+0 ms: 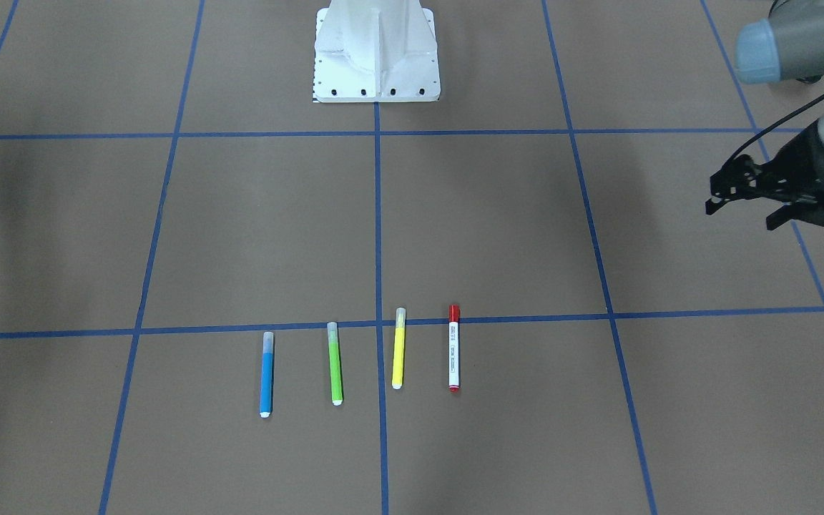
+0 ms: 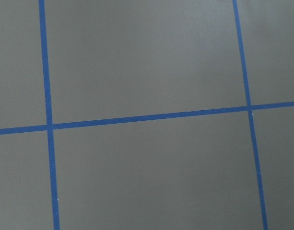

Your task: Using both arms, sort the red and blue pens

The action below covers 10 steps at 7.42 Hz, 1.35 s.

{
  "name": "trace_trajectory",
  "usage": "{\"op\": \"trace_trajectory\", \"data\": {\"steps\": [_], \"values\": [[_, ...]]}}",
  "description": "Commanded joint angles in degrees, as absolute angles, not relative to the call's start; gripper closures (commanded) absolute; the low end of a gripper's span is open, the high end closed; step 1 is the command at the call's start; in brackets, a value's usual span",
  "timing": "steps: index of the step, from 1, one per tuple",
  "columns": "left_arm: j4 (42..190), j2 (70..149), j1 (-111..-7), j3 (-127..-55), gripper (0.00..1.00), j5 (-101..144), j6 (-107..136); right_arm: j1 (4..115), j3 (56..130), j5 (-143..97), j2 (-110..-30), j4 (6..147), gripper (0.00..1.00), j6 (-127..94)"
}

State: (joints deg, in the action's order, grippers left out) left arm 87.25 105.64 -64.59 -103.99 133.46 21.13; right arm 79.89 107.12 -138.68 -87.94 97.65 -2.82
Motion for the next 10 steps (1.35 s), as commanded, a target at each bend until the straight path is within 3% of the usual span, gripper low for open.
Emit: {"op": "trace_trajectory", "data": {"steps": [1, 6, 10], "values": [[82.6, 119.7, -58.6, -94.9, 0.03, 131.9, 24.6, 79.9, 106.9, -138.6, -88.0, 97.6, 0.0, -2.8], [81.5, 147.0, -49.4, -62.7, 0.05, 128.8, 30.0, 79.8, 106.2, -137.7, -88.2, 97.6, 0.0, -2.8], [91.1, 156.4, -46.5, -45.4, 0.07, 125.1, 34.5, 79.8, 106.2, -137.1, -88.3, 97.6, 0.0, -2.8]]}}
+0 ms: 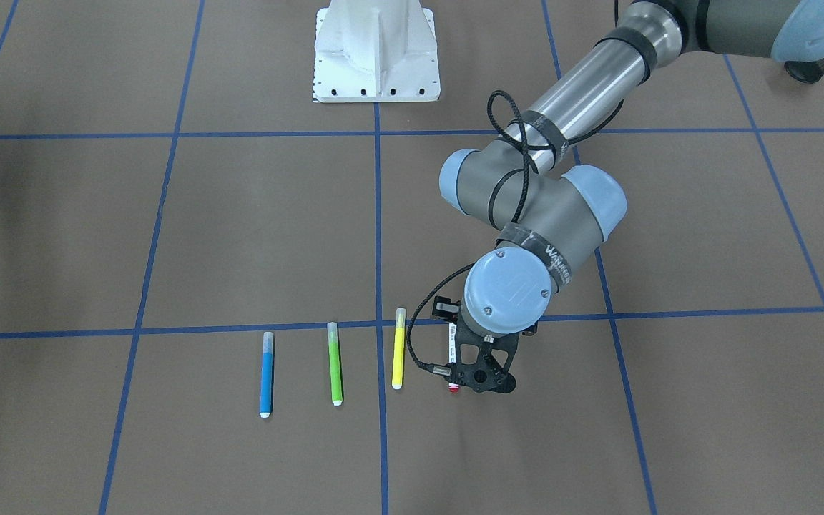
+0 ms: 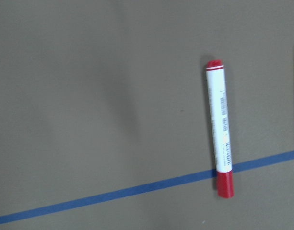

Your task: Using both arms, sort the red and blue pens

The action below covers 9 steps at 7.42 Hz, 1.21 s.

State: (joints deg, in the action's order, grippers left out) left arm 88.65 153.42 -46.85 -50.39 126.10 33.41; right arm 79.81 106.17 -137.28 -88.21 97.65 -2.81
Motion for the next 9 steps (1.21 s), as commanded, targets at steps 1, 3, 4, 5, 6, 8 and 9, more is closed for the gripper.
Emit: {"op": "trace_trajectory", "data": {"steps": [1, 3, 4, 5, 6, 8, 9], "values": [[95.1, 156.6, -46.1, -43.6, 0.09, 125.0, 36.7, 79.8, 106.2, -137.0, -88.3, 97.6, 0.0, -2.8], [97.6, 157.3, -45.6, -40.8, 0.16, 121.4, 37.2, 79.7, 106.2, -137.0, -88.4, 97.6, 0.0, -2.8], [97.6, 157.4, -45.4, -40.5, 0.16, 121.1, 37.2, 79.6, 106.1, -137.0, -88.4, 97.6, 0.0, -2.8], [99.3, 157.4, -45.4, -40.2, 0.17, 121.1, 37.3, 79.5, 106.1, -137.0, -88.4, 97.6, 0.0, -2.8], [102.2, 157.4, -45.4, -38.5, 0.18, 121.1, 38.1, 79.5, 106.1, -137.0, -88.4, 97.6, 0.0, -2.8], [103.4, 157.8, -45.4, -37.7, 0.22, 120.8, 38.9, 79.3, 106.1, -136.9, -88.4, 97.6, 0.0, -2.8], [105.0, 157.8, -45.4, -37.0, 0.24, 120.8, 39.7, 79.3, 106.1, -136.9, -88.4, 97.6, 0.0, -2.8]]}}
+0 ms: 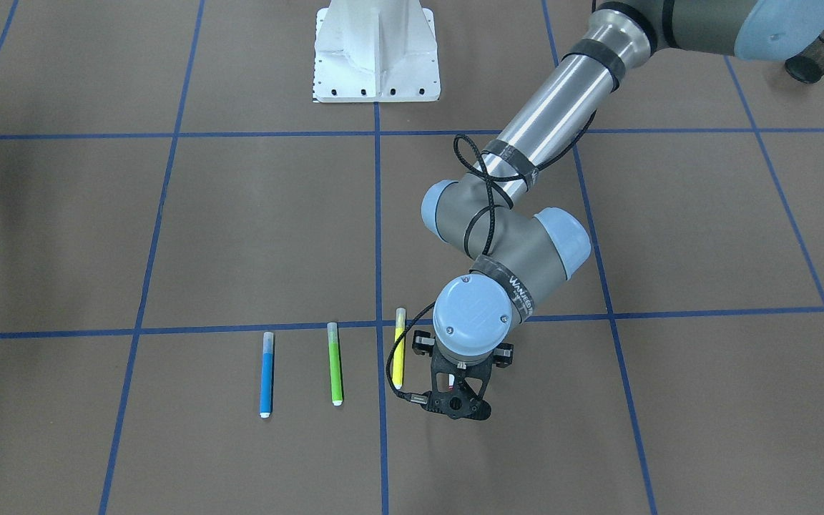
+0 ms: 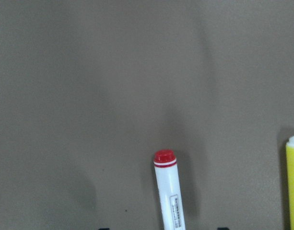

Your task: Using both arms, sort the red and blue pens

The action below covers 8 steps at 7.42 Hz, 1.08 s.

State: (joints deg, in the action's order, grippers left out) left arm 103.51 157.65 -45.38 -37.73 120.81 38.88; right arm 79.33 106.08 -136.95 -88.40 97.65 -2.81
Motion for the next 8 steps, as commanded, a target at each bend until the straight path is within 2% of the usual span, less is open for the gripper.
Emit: {"op": "trace_trajectory", "data": {"steps": [1, 2, 4, 8], "values": [[105.4, 157.9, -45.3, -36.8, 0.24, 120.8, 40.4, 79.1, 105.9, -136.9, -88.4, 97.6, 0.0, -2.8], [105.8, 157.8, -45.2, -36.7, 0.24, 120.7, 40.4, 79.1, 105.7, -136.9, -88.4, 97.6, 0.0, -2.8], [106.6, 157.8, -44.7, -36.5, 0.41, 120.7, 42.3, 78.8, 105.7, -136.9, -88.4, 97.6, 0.0, -2.9], [107.0, 157.8, -44.5, -36.4, 0.46, 119.7, 42.4, 78.8, 105.8, -136.1, -88.4, 97.6, 0.0, -2.9]]}}
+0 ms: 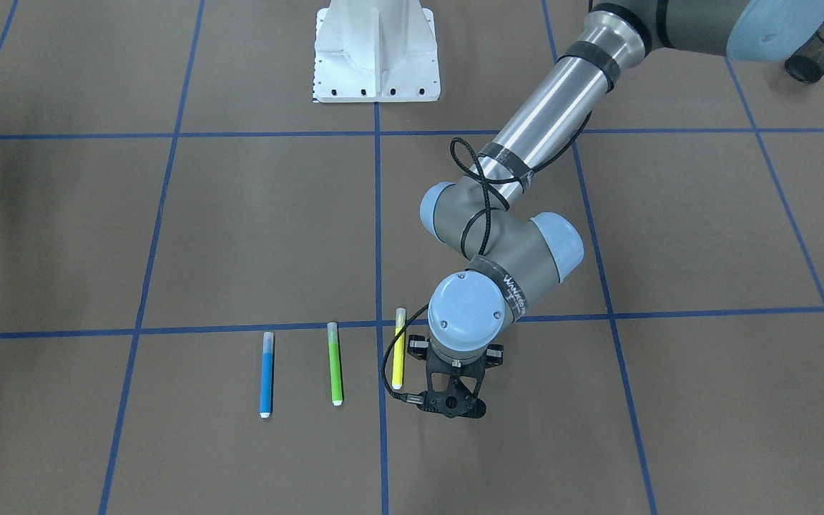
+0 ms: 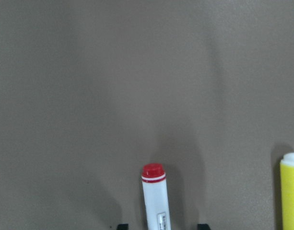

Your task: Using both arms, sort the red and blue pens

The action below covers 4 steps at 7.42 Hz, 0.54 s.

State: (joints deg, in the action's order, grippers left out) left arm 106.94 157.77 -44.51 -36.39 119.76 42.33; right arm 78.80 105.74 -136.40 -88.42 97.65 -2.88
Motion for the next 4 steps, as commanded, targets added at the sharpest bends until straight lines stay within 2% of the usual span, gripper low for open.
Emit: {"op": "trace_trajectory", "data": {"steps": [1, 3, 4], "values": [[107.0, 157.8, -44.4, -36.4, 0.49, 119.7, 42.5, 78.8, 105.7, -136.1, -88.5, 97.6, 0.0, -2.9], [106.8, 157.8, -44.1, -36.4, 0.55, 119.6, 42.5, 78.8, 105.7, -136.1, -88.5, 97.6, 0.0, -2.9], [106.8, 157.8, -44.0, -36.4, 0.73, 119.6, 44.9, 78.8, 105.7, -136.1, -88.6, 97.6, 0.0, -2.9]]}}
